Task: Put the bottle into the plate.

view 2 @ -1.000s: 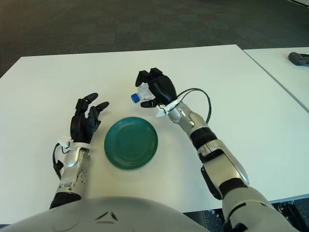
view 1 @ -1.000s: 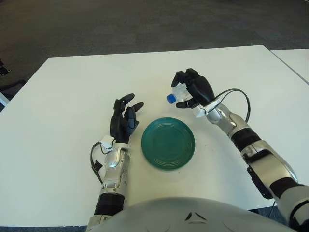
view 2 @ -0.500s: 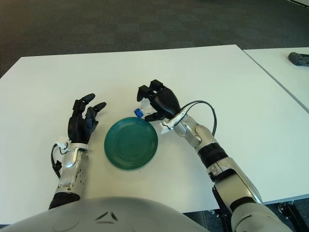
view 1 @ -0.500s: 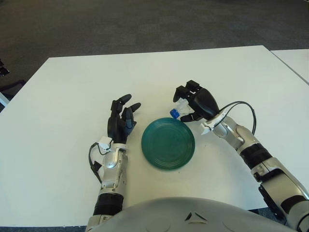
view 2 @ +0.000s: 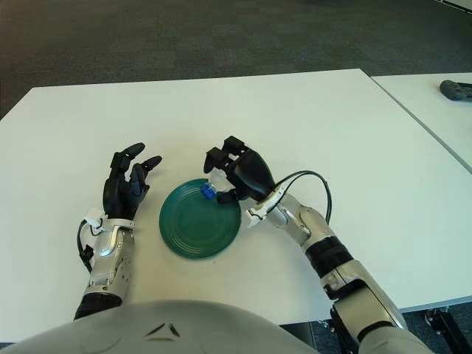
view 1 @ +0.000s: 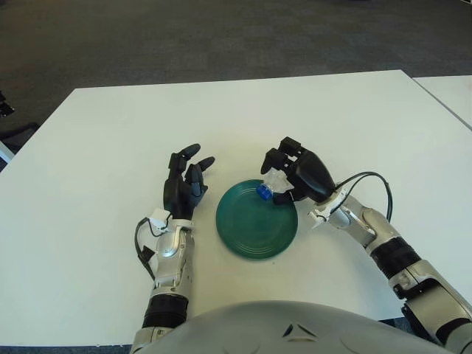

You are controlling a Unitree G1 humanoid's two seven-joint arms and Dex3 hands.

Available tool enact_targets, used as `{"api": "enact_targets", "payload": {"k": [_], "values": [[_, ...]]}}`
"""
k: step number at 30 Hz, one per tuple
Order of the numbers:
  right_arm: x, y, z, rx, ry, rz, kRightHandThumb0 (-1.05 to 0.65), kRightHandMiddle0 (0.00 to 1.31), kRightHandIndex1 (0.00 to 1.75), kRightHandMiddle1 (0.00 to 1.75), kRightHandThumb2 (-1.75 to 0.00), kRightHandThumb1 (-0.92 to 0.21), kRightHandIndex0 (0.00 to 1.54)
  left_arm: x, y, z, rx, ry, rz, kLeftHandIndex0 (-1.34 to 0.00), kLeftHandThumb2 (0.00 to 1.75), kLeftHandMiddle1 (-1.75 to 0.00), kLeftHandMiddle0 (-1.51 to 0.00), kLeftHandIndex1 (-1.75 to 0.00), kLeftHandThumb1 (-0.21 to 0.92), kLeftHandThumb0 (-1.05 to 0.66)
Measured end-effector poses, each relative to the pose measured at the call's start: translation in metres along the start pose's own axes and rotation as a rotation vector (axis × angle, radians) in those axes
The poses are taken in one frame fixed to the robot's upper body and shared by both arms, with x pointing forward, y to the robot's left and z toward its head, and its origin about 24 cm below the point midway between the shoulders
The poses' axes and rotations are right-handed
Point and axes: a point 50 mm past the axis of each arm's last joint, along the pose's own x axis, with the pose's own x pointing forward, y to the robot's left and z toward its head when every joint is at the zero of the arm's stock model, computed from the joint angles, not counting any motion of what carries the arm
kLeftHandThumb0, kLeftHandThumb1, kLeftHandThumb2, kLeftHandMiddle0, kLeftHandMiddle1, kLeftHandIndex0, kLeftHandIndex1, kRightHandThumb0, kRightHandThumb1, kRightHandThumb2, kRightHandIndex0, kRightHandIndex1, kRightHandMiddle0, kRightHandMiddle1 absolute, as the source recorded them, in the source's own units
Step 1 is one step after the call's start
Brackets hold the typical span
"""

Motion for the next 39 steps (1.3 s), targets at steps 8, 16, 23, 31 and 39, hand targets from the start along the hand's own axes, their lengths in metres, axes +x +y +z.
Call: {"api": "enact_targets", "payload": {"k": [8,16,23,31,39], "values": [[0.001,-0.003,0.005,0.010,-0.038,-0.013,-0.09,1.03,1.75,1.75,-1.49,-0.13,1.25,-0.002,0.001,-0.002,0.031,0.012,-0.001,-0.17,0.65,-0.88,-0.47,-1.14,0.92,-0.79],[0.002,-0.005,0.011,0.037,-0.089,-0.022,-0.11,1.03,1.75,1.75,-1.49,-0.13,1.24,-0.007,0.004,-0.013,0.066,0.070,0.030,-0.16,0.66,-0.86,-0.46,-1.14,0.92,-0.80],[0.002,-0.006,0.018,0.059,-0.146,-0.006,-0.12,1.02,1.75,1.75,-1.46,-0.14,1.22,-0.007,0.005,-0.015,0.080,0.085,0.046,-0.16,0.66,-0.85,-0.47,-1.15,0.92,-0.81],[0.001,-0.007,0.025,0.067,-0.206,0.036,-0.13,1.01,1.75,1.75,-1.42,-0.16,1.20,-0.008,0.005,-0.016,0.090,0.087,0.052,-0.16,0.67,-0.85,-0.46,-1.15,0.92,-0.82],[-0.005,-0.004,0.031,0.079,-0.204,0.080,-0.14,1.01,1.75,1.75,-1.40,-0.16,1.19,-0.008,0.005,-0.016,0.092,0.081,0.051,-0.16,0.68,-0.85,-0.47,-1.15,0.92,-0.83]]}}
